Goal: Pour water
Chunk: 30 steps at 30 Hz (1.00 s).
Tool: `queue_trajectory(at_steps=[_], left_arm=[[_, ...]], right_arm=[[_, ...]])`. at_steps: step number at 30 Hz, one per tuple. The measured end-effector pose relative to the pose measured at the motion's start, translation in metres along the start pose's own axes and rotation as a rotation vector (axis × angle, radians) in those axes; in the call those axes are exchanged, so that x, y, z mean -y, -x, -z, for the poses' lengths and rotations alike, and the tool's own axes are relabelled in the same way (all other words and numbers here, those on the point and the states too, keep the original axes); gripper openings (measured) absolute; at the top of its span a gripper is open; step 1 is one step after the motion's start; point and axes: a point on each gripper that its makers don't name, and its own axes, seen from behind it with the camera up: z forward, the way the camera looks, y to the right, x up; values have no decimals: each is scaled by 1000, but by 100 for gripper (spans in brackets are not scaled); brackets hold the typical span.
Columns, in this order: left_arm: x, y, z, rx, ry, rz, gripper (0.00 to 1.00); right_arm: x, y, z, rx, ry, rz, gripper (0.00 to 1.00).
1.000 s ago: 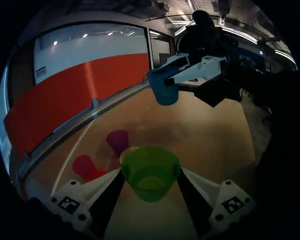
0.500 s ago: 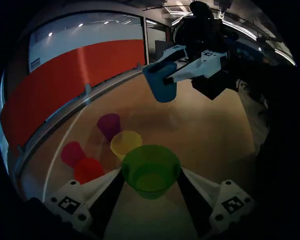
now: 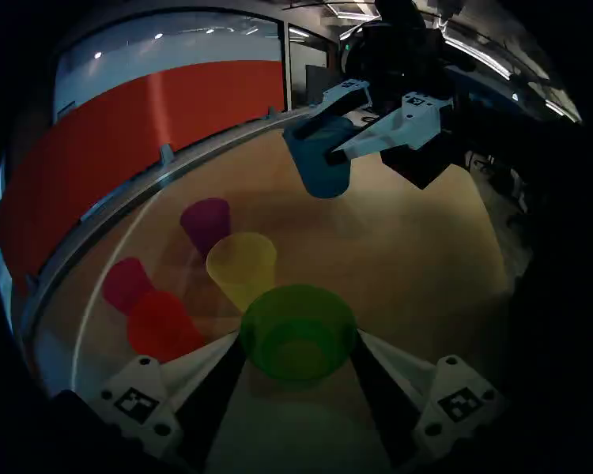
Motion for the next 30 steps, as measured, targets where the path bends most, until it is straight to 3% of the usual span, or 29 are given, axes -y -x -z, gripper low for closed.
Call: queue_trajectory(at_steps=[15,30], left_arm=[[3,16,-13,17,13,26,86],[2,25,-13,9,25,40,86]], right_arm=[[3,12,-7,18,-9,-5,92],[1,18,-11,40,-1,-6,92]])
